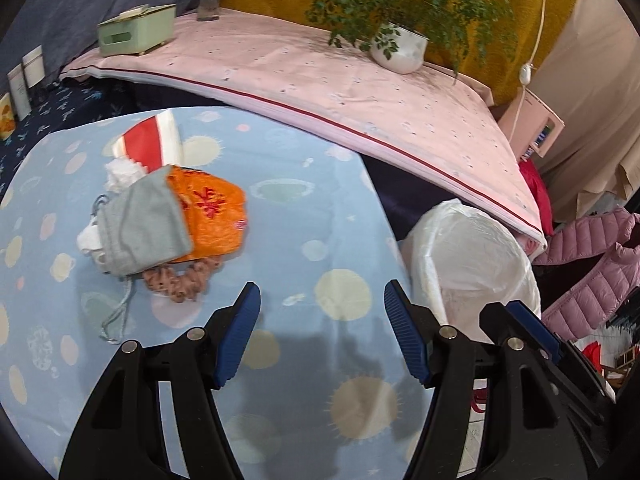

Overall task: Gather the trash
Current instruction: 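Move both grippers back over the grey pouch and orange bag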

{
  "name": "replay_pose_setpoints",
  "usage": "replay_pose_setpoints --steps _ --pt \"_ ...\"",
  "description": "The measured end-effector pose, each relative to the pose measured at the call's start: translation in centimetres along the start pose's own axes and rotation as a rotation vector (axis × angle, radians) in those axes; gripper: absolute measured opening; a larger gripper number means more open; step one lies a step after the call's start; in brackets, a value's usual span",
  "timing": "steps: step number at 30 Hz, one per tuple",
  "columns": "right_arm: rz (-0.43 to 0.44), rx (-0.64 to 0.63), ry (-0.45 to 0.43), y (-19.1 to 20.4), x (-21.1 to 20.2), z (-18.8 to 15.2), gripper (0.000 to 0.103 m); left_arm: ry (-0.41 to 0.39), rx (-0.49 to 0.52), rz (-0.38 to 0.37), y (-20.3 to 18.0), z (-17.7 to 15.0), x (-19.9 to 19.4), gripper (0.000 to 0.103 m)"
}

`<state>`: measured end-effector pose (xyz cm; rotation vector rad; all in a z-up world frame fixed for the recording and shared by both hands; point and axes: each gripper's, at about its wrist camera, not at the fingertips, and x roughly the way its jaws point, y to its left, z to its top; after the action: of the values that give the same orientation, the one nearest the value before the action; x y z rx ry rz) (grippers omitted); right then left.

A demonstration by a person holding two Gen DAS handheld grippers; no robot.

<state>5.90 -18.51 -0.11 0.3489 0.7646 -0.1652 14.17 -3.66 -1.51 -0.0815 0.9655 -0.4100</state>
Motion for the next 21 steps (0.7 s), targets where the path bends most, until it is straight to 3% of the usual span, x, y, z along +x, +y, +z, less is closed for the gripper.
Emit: replay_pose_setpoints --steps 21 --pt "0.070 -0.136 0.073 8.4 2.9 -1.5 0.035 0.007 -0.137 0.085 8.9 -0.5 -1.0 0.061"
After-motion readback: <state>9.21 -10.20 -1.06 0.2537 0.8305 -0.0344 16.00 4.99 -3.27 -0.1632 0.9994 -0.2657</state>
